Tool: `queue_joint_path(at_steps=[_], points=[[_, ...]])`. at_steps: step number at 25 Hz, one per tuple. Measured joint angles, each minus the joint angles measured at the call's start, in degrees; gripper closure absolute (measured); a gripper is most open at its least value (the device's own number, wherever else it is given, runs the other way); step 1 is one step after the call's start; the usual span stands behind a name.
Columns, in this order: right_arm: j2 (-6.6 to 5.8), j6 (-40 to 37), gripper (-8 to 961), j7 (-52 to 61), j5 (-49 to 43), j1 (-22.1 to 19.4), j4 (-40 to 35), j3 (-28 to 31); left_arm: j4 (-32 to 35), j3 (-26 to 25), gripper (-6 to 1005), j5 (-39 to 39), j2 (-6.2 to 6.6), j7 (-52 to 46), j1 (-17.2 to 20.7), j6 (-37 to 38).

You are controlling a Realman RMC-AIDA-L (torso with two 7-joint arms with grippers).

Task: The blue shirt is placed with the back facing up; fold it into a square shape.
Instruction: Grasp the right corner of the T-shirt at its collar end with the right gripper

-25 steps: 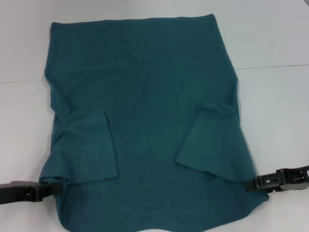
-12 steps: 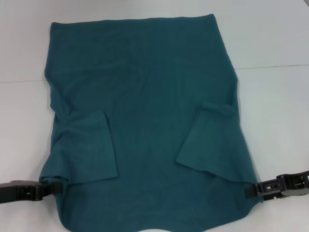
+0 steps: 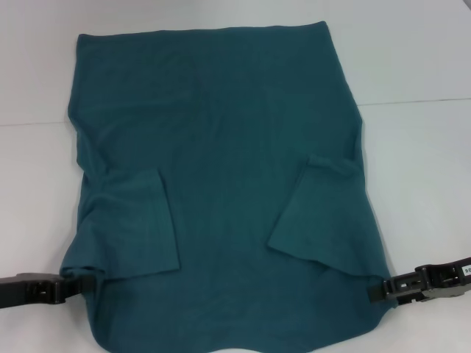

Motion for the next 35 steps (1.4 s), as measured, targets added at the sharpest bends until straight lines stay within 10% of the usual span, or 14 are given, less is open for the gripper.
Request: queue_joint_path(at_steps=[35], points=[[1.59, 0.70, 88, 0.04, 0.16, 2.88, 3.24, -2.28, 0.00, -0.09, 987, -0.18, 0.18, 0.08, -0.53, -0.46]])
